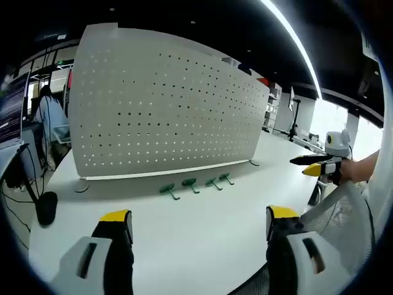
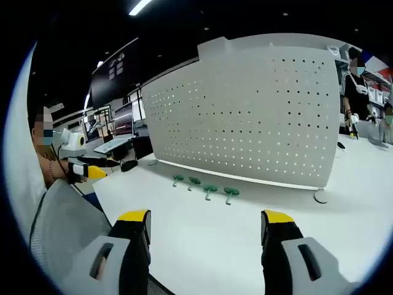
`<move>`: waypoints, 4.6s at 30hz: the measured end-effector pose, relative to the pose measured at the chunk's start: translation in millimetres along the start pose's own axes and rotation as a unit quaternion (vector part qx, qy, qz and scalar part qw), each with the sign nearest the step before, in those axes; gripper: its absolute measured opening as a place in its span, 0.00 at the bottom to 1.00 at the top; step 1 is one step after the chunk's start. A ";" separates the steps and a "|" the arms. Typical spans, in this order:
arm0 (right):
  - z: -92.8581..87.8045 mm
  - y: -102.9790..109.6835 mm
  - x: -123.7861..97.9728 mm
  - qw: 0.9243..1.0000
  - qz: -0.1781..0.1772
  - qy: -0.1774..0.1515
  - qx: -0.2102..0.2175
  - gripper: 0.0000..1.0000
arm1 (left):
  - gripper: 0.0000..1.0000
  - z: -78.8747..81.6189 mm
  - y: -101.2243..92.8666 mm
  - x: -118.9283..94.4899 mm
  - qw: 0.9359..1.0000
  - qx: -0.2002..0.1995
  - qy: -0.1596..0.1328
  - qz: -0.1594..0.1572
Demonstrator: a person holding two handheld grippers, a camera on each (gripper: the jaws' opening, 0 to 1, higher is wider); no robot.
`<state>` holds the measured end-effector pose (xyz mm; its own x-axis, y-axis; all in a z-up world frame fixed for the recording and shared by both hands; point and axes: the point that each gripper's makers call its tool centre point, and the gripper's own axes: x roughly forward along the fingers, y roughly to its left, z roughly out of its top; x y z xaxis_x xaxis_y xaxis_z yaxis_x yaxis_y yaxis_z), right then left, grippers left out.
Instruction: Insert the hook assembly into the mounting plate slot until the hook locks in place.
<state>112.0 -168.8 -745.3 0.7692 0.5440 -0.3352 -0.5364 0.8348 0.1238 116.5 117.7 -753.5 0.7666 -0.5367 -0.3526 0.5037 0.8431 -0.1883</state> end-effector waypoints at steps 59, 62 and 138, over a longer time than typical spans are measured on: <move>1.4 2.8 0.5 1.000 0.008 0.008 0.000 0.65 | 0.86 -17.3 14.5 51.6 0.973 0.153 0.136 -0.108; 0.4 2.5 0.9 1.000 0.008 0.008 0.001 0.65 | 0.85 -17.3 16.6 56.7 0.968 0.169 0.146 -0.114; -11.1 -1.5 -1.9 0.999 0.004 0.031 -0.004 0.65 | 0.80 -33.4 51.6 165.9 0.839 0.360 0.316 -0.257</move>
<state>107.5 -172.0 -755.2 0.7422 0.5435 -0.3921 -0.5452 0.8299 0.1182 256.3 73.2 -852.4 0.1236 -0.5064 -0.8534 0.9880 0.1434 0.0580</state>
